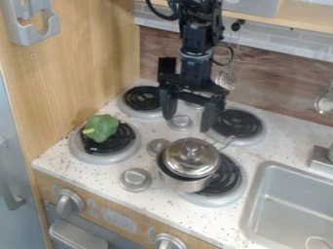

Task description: Move the green pepper to the center of the stove

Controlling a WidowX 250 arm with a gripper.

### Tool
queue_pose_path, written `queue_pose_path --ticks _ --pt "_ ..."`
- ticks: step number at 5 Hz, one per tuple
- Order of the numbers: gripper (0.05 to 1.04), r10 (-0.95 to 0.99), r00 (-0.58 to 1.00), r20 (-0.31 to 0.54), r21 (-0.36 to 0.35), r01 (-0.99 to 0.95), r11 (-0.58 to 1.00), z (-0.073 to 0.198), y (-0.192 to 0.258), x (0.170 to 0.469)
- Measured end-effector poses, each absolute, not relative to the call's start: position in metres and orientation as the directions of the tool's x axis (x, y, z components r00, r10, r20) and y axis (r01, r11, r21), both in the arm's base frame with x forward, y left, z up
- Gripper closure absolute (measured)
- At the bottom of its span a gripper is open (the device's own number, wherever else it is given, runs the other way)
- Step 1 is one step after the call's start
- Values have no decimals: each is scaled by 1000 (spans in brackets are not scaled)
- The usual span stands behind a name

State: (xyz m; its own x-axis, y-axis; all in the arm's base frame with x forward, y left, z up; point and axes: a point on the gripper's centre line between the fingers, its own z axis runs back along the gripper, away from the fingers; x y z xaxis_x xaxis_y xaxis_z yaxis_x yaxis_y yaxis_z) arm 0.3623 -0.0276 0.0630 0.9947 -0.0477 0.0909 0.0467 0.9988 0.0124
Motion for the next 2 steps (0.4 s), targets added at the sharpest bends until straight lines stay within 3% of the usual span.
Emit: queue_pose_path --ticks 2 --pt "85 7 1000 13 -20 -7 1000 45 -17 354"
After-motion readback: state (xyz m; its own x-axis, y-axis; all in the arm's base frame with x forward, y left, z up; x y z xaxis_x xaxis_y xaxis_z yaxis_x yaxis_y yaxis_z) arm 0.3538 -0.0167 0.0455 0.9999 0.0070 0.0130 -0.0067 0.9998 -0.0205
